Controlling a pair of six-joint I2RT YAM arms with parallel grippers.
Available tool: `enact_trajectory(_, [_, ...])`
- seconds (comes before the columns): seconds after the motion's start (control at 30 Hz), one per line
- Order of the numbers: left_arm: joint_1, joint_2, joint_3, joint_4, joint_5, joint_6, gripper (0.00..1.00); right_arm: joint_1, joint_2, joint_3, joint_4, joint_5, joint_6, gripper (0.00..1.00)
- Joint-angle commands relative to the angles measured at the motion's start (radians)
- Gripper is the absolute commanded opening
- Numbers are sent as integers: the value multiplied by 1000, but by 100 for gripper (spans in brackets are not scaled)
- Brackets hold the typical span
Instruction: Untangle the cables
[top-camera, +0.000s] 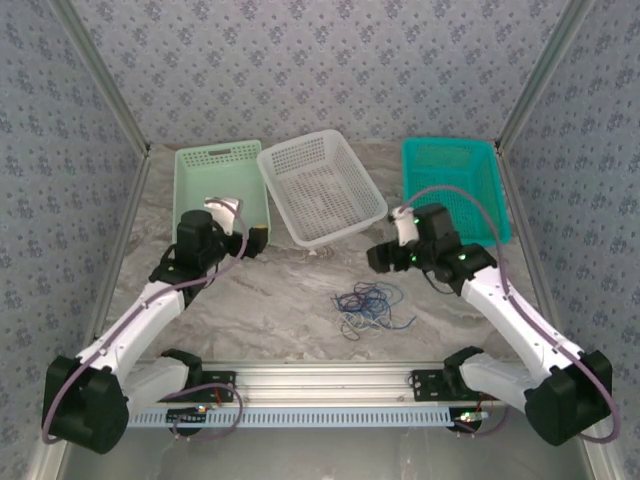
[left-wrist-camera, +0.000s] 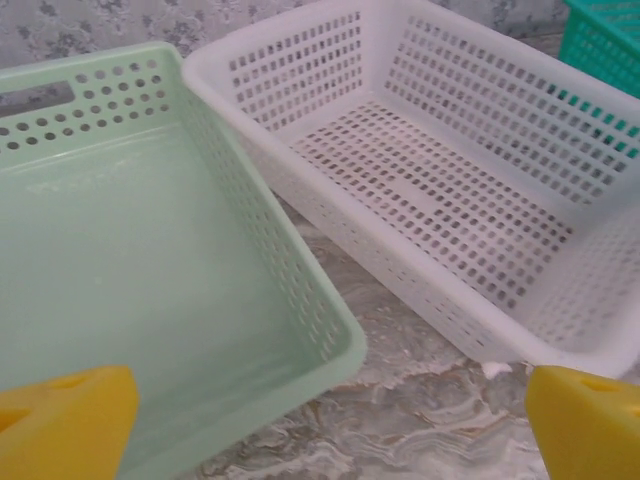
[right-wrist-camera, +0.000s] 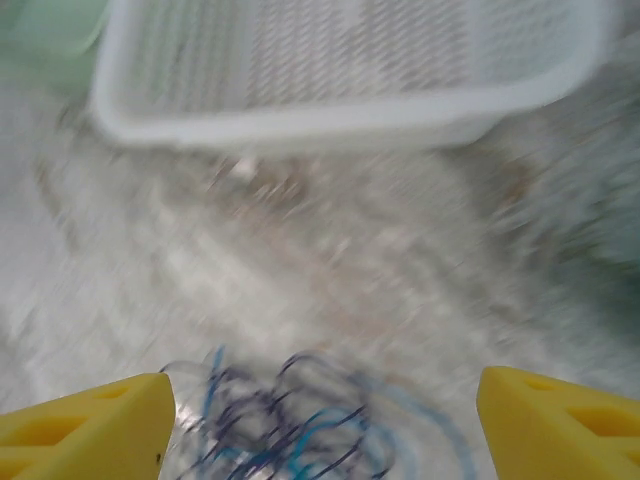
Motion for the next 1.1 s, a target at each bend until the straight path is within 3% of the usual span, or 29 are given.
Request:
enact_trajectory(0.0, [-22, -19, -25, -6, 22, -39, 99, 133, -43, -37, -135, 61, 101, 79])
enact_trajectory(0.13, [-35, -12, -52, 35, 55, -99, 99, 245, -17, -74, -168, 178, 179, 72])
enact_trajectory(0.3, [-43, -17, -50, 40, 69, -127, 99, 328, 29, -99, -153, 237, 185, 72])
enact_trajectory(0.9, [-57, -141, -144, 56, 53, -193, 99, 369, 192, -128, 10, 287, 146, 53])
enact_trajectory(0.97, [-57, -141, -146, 60, 51, -194, 99, 370, 217, -128, 34, 290, 142, 47])
enact_trajectory(1.07, [-58, -137, -143, 63, 51, -197, 99, 368, 244, -129, 47, 331, 140, 29])
